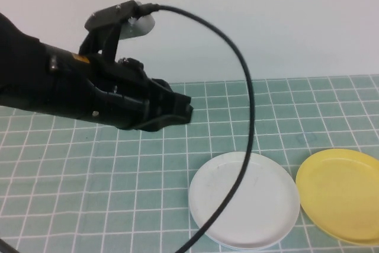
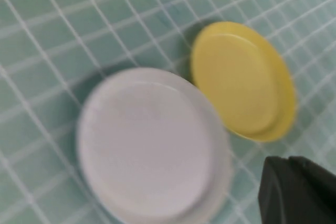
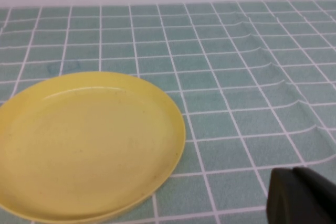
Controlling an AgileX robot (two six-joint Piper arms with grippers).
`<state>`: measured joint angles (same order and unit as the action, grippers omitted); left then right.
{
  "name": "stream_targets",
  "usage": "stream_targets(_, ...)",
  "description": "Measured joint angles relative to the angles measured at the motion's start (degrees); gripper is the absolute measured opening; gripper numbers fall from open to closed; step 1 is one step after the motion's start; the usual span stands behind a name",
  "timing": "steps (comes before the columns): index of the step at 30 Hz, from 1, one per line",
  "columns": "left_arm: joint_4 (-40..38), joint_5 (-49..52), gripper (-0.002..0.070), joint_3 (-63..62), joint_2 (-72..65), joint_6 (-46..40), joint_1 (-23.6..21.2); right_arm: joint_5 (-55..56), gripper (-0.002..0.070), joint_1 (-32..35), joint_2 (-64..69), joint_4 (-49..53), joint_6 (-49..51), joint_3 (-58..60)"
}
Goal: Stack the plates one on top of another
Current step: Pick up the yellow plate
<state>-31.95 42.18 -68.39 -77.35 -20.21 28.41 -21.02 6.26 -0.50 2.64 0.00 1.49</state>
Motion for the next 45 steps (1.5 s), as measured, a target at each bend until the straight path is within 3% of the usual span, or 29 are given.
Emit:
stream_targets(6,10.9,-8.9,0.0,0.0,2.1,-0.2,0.0,0.0,-0.0002,0.0,0.0,0.0,0.0,0.0)
stream_targets(14,14.5,-17.7,0.0,0.3,9.2,-0.2,0.0,0.0,-0.0002,0.0,0.0,0.0,0.0,0.0)
stream_targets(20,16.6,-27.2,0.0,11.1,20.3,0.4,-0.7,0.0,-0.0002,0.0,0.0,0.0,0.0,0.0)
stream_targets(26,11.3,-31.3,0.0,28.5,35.9,0.9,-6.8,0.0,-0.0002,0.0,0.0,0.0,0.0,0.0)
stream_targets(37,5.9,-50.1,0.0,62.8,64.4,1.3,-17.0,0.0,-0.0002,0.0,0.0,0.0,0.0,0.0)
stream_targets(42,3.4,-49.7,0.0,70.5,73.4,1.3,-22.5,0.0,-0.0002,0.0,0.0,0.0,0.0,0.0)
stream_targets(45,4.5,-42.2,0.0,70.3,76.8,-3.6,-25.3,0.0,-0.0002,0.0,0.0,0.1,0.0,0.0)
